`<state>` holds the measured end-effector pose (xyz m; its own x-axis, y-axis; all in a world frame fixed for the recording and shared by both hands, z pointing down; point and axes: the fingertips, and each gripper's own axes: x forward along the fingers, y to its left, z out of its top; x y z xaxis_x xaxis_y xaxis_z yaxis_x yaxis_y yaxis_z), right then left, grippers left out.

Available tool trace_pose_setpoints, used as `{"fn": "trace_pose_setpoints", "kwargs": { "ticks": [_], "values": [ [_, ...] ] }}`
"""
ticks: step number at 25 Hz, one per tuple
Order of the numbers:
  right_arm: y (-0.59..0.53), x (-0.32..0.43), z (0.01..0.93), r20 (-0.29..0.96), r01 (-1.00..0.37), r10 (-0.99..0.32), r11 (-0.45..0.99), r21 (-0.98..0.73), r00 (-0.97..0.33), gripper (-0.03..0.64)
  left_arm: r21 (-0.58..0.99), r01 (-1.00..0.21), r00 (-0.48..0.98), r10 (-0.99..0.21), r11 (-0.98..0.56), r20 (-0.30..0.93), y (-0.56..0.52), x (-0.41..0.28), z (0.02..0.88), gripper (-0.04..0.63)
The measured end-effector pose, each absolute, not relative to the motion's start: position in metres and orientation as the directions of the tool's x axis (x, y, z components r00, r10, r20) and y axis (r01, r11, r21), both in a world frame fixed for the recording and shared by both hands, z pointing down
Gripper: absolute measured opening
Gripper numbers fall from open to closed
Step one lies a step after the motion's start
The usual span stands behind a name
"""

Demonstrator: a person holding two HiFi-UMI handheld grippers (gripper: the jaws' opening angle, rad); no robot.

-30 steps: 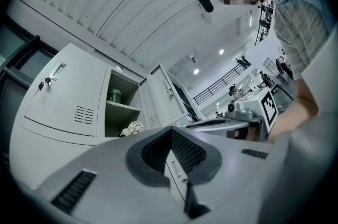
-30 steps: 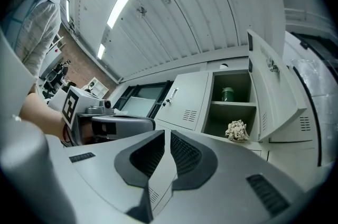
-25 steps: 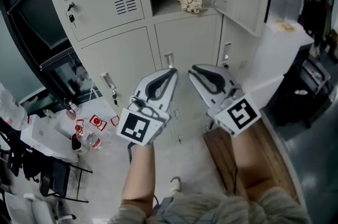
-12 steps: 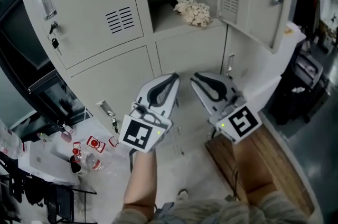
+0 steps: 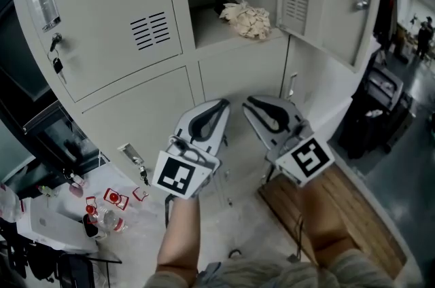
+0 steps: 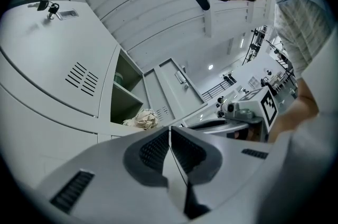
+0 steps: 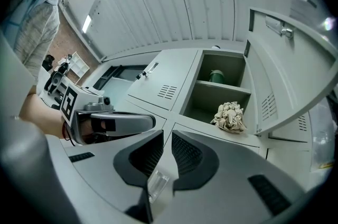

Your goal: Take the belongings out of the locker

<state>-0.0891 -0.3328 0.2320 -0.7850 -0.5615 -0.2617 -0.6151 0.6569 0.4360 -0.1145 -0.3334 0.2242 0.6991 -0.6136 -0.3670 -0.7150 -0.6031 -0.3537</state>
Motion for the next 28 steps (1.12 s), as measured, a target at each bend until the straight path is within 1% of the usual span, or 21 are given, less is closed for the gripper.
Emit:
{"fn": "trace_pose_setpoints", "kwargs": {
  "ticks": [5, 12, 14, 18, 19, 21, 23, 25, 28],
  "values": [
    [-0.340, -0.086, 0.222, -0.290, -0.639, -0.572, 0.640, 0.428, -0.767, 0.041, -0.349, -0.713, 0.701, -0.602, -0.608, -0.383, -0.340, -0.110, 0.217, 0.003],
    [-0.361, -0.077, 0.197, -0.334, -0.656, -0.565, 0.623, 0.427, -0.754, 0.103, -0.346, -0.744, 0.668, -0.623, -0.571, -0.408, -0.358, -0.106, 0.201, 0.003],
    [-0.369, -0.073, 0.191, -0.341, -0.662, -0.568, 0.621, 0.420, -0.749, 0.132, -0.341, -0.756, 0.654, -0.637, -0.558, -0.408, -0.363, -0.106, 0.199, 0.003],
    [-0.386, -0.068, 0.179, -0.348, -0.685, -0.591, 0.602, 0.410, -0.727, 0.259, -0.326, -0.783, 0.623, -0.666, -0.531, -0.412, -0.368, -0.110, 0.197, 0.003],
    [-0.390, -0.068, 0.177, -0.347, -0.690, -0.598, 0.595, 0.413, -0.723, 0.275, -0.322, -0.787, 0.617, -0.670, -0.526, -0.413, -0.369, -0.111, 0.197, 0.003],
    [-0.396, -0.069, 0.173, -0.348, -0.699, -0.608, 0.578, 0.421, -0.713, 0.300, -0.323, -0.791, 0.611, -0.679, -0.519, -0.406, -0.371, -0.113, 0.198, 0.003],
    [-0.402, -0.067, 0.168, -0.358, -0.714, -0.621, 0.557, 0.424, -0.697, 0.308, -0.323, -0.795, 0.606, -0.687, -0.513, -0.400, -0.372, -0.114, 0.200, 0.003],
    [-0.408, -0.063, 0.163, -0.366, -0.730, -0.635, 0.543, 0.415, -0.681, 0.334, -0.314, -0.801, 0.599, -0.694, -0.510, -0.400, -0.371, -0.115, 0.202, 0.003],
    [-0.418, -0.057, 0.153, -0.378, -0.754, -0.655, 0.529, 0.389, -0.654, 0.355, -0.301, -0.809, 0.588, -0.705, -0.505, -0.397, -0.371, -0.117, 0.205, 0.003]
  ]
}}
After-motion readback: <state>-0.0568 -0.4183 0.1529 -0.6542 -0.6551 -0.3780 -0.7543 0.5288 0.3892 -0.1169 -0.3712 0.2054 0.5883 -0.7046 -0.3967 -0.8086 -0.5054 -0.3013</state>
